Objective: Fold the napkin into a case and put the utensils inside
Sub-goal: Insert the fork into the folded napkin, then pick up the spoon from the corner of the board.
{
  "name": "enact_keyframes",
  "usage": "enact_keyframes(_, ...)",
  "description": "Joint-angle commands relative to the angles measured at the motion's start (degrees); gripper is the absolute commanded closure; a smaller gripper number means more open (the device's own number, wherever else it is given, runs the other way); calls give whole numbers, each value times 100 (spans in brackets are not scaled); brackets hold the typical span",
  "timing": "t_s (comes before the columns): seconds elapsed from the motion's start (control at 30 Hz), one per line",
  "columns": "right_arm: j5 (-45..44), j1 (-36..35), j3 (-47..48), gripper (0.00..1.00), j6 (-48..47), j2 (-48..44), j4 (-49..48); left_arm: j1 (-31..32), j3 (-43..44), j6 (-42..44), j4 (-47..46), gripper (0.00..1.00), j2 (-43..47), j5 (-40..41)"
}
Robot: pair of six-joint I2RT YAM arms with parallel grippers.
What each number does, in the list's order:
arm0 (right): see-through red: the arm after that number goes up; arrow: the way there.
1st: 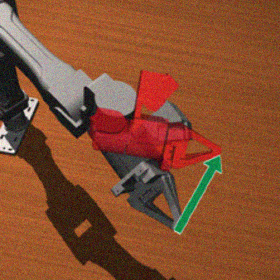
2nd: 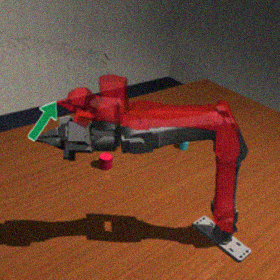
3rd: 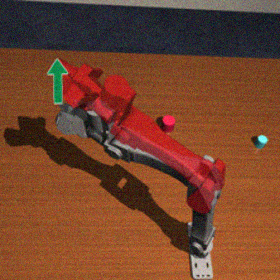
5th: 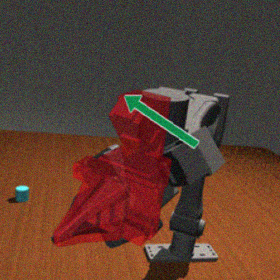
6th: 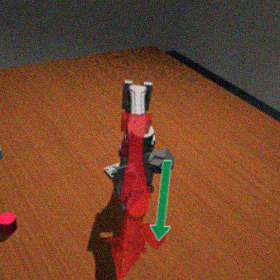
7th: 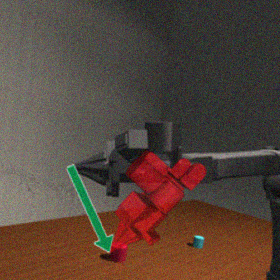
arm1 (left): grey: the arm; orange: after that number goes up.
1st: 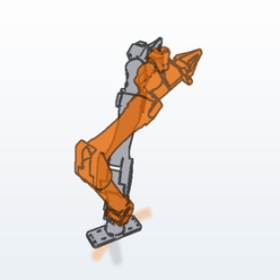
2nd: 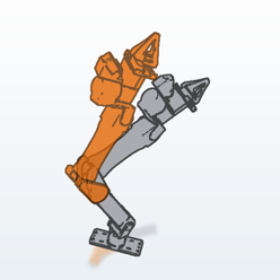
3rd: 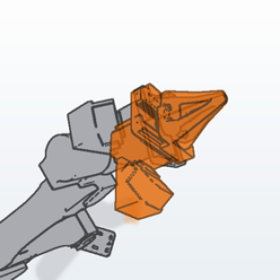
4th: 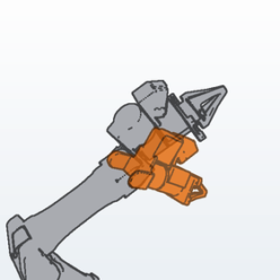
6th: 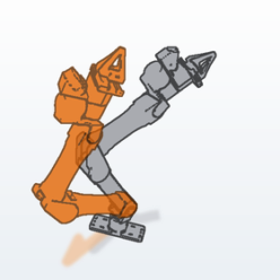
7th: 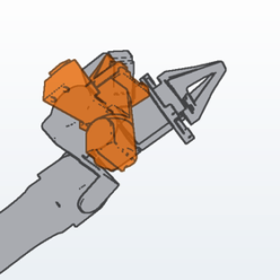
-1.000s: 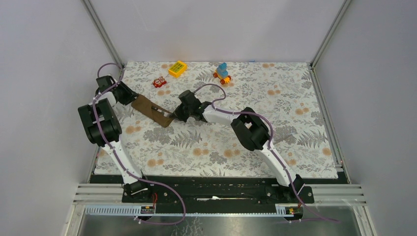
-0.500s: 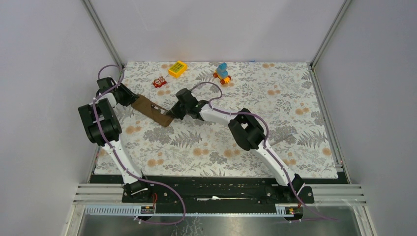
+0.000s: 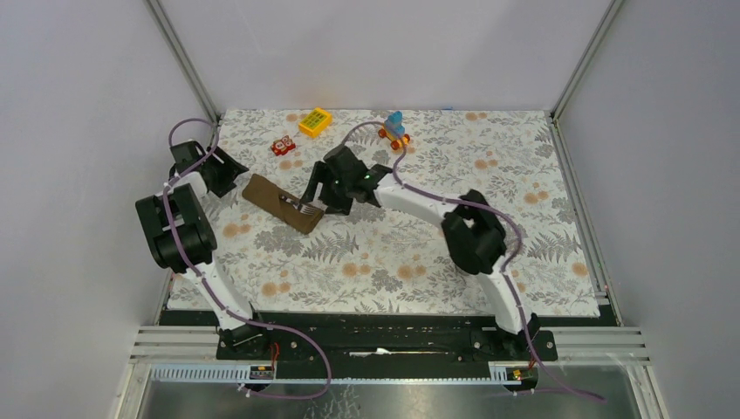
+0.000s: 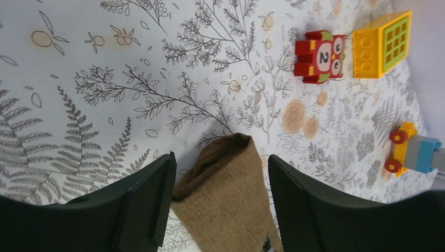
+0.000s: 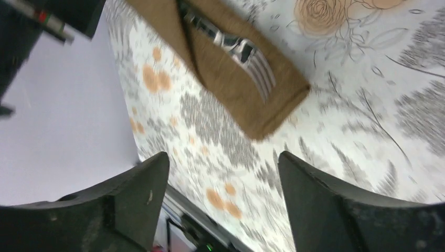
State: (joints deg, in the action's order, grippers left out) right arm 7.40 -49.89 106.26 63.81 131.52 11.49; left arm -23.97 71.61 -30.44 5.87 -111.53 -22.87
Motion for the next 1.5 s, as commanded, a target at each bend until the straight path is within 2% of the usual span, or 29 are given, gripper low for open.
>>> enact_keyframes(0.0,66,-1,-283,10,-2535,-1750,1506,-34,-264,-267,-351,29,621,310)
enact_keyframes(0.07,124,53,-948,5,-3249,-2505,1442,-17,-494,-439,-519,28,760,218)
enact_keyframes(0.2,-415,473,-2399,2,-3769,-4058,1923,7,-1115,-1006,-569,27,1198,63)
enact_keyframes(0.23,-666,674,-2877,2,-3776,-4467,1989,25,-1351,-1128,-730,27,1353,7)
enact_keyframes(0.37,-906,2195,-4503,0,-3323,-5599,2469,201,-2139,-1366,-1020,27,1995,-507)
enact_keyframes(0.43,-1174,3089,-4939,0,-2868,-5871,3002,382,-2502,-1502,-1190,27,2375,-747)
enact_keyframes(0.5,-1143,3901,-5367,0,-2468,-6080,3128,637,-2747,-1438,-1204,27,2796,-806)
enact_keyframes(0.57,-1332,4230,-5656,0,-1960,-6113,3139,1109,-2922,-1228,-1052,27,3250,-669)
enact_keyframes(0.67,-1178,4309,-5776,3,-1623,-5804,2982,1889,-2994,-830,-679,28,3897,-260)
enact_keyframes(0.77,-1288,4317,-5807,12,-1294,-5384,2898,2716,-3018,-549,-330,28,4513,79)
enact_keyframes(0.87,-1345,4311,-5870,22,-990,-5075,2860,3218,-2882,-319,79,30,4881,279)
enact_keyframes(1.03,-1306,4308,-6180,36,-831,-4809,2373,3679,-2672,-228,348,33,5156,265)
enact_keyframes(1.23,-1337,4306,-6258,54,-840,-4471,2132,4114,-2433,-286,467,35,5031,343)
enact_keyframes(1.33,-1237,4296,-6413,73,-985,-4465,1923,4211,-2233,-265,583,34,4862,268)
enact_keyframes(1.43,-1119,4253,-6480,90,-1311,-4534,1703,4216,-1973,-263,784,30,4605,-51)
enact_keyframes(1.47,-1047,4214,-6485,99,-1511,-4575,1590,4216,-1946,-291,787,29,4526,-197)
